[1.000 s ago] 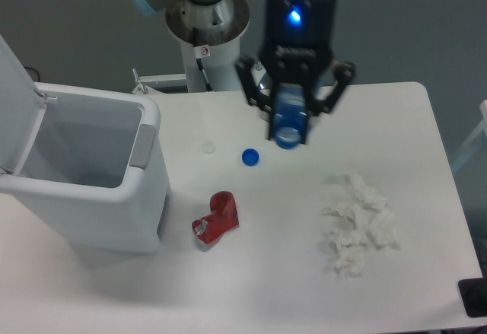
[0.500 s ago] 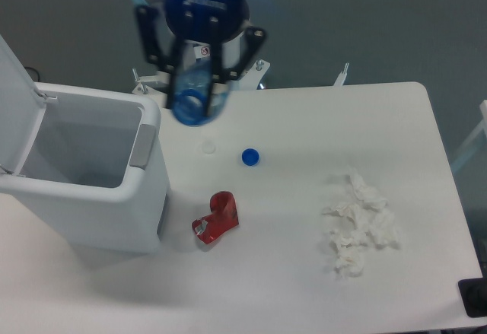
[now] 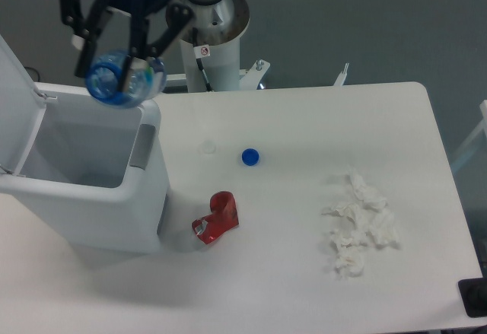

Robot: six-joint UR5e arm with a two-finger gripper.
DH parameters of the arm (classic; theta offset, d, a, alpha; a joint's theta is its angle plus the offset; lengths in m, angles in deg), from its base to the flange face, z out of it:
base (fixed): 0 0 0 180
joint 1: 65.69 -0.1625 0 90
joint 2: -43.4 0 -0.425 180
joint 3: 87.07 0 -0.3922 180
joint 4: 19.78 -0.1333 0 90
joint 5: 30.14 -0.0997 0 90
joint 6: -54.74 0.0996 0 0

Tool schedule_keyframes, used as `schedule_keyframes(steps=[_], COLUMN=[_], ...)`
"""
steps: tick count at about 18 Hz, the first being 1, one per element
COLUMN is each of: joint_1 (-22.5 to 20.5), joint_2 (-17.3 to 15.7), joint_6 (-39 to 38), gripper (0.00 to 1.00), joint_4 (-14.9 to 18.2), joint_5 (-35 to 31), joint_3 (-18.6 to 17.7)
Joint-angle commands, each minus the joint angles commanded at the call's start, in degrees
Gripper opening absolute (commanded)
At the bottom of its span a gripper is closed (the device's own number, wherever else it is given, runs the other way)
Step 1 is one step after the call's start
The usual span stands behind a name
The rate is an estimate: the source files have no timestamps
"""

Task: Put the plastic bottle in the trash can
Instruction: 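Carry the bottle over toward the open white trash can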

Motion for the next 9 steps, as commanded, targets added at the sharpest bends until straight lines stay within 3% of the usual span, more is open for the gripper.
schedule_keyframes(steps=[9], joint_1=[2.2], joint_2=[1.2], joint_6=[0.1], gripper=[0.07], joint_4=[-2.1], joint_5=[0.0], joint_3=[-1.0])
